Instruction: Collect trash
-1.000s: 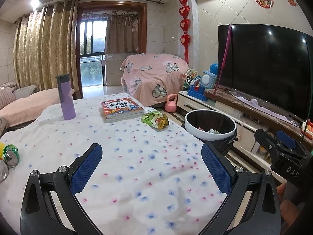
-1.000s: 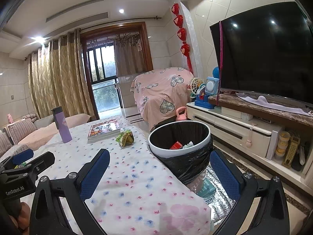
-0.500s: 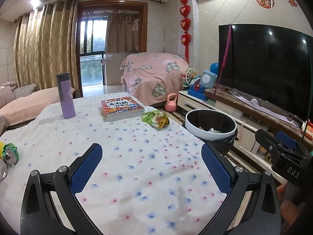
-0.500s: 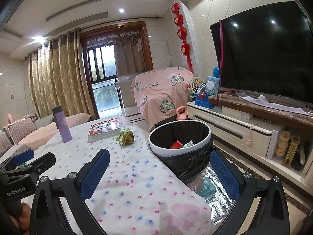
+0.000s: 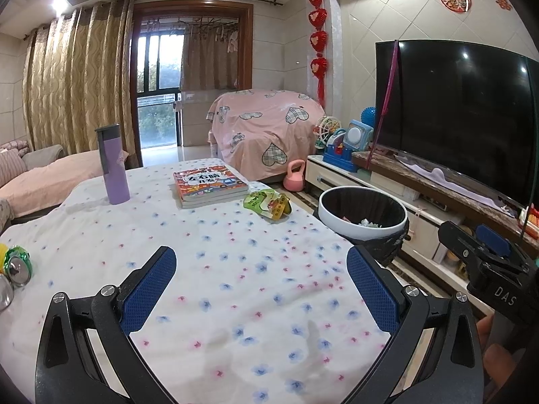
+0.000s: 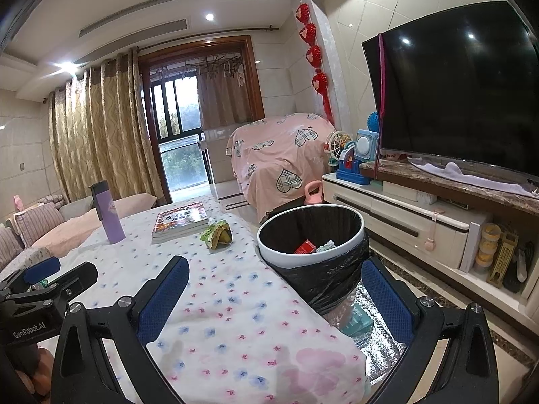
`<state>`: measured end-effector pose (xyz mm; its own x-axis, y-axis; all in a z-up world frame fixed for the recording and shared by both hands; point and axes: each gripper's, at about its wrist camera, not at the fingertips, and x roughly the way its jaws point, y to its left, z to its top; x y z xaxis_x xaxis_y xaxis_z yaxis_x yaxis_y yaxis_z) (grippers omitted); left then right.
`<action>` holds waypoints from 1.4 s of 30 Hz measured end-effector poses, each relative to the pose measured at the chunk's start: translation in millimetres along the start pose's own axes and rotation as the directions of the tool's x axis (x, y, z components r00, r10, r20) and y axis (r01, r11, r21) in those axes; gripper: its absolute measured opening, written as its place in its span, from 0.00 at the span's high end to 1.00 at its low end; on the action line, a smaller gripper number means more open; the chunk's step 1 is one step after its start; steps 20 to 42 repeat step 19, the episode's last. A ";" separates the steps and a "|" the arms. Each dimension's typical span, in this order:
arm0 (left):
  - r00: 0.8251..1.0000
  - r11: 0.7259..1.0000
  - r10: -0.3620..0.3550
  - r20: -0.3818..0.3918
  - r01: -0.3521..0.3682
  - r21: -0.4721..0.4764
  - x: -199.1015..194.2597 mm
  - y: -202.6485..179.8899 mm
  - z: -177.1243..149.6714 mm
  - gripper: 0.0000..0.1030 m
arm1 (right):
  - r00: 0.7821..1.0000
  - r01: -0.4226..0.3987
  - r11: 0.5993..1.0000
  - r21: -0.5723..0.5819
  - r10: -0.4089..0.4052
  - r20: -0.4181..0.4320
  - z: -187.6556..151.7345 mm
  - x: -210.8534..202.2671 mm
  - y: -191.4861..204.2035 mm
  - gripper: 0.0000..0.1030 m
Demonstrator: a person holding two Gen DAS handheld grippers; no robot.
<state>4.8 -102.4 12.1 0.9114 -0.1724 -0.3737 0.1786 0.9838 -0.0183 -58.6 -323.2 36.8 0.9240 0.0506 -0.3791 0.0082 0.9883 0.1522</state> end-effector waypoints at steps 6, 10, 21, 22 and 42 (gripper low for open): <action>1.000 1.000 0.001 -0.003 -0.001 -0.002 0.1 0.3 -0.5 0.00 | 1.000 -0.003 1.000 -0.002 0.003 -0.001 -0.8 -0.2 1.3 0.00; 1.000 1.000 0.001 -0.008 -0.001 -0.003 0.8 1.7 -1.3 0.00 | 1.000 -0.004 1.000 -0.001 0.004 -0.002 -0.7 -0.2 1.5 0.00; 1.000 1.000 -0.001 -0.022 0.001 -0.007 4.1 3.0 -2.6 0.00 | 1.000 -0.014 1.000 0.004 0.014 -0.018 -3.5 2.5 4.9 0.00; 1.000 1.000 -0.001 -0.022 0.001 -0.007 4.1 3.0 -2.6 0.00 | 1.000 -0.014 1.000 0.004 0.014 -0.018 -3.5 2.5 4.9 0.00; 1.000 1.000 -0.001 -0.022 0.001 -0.007 4.1 3.0 -2.6 0.00 | 1.000 -0.014 1.000 0.004 0.014 -0.018 -3.5 2.5 4.9 0.00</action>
